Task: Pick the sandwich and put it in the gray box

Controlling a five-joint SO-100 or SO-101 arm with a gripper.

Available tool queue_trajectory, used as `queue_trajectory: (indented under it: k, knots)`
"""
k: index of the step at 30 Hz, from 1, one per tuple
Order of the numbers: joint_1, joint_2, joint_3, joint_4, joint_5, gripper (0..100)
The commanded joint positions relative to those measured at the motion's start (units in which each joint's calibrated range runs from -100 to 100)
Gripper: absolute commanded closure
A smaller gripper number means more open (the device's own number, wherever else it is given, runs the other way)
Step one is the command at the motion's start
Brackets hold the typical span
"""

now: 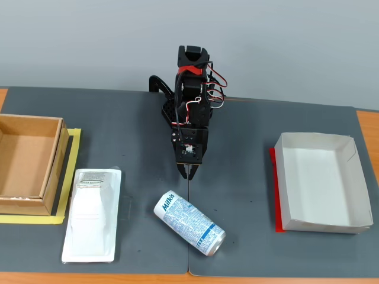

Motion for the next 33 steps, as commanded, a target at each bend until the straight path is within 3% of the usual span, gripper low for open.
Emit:
queue_trajectory:
  k: [1, 9, 22, 33]
  knots:
    - [0.01, 0.00, -0.09, -0.39, 0.31, 98]
    - [-0.58, 2.29, -6.25, 4.30, 0.36, 98]
    - [0.61, 24.41, -32.39, 13.76, 0.00, 98]
    - [19.86, 36.62, -53.37, 30.69, 0.41, 98]
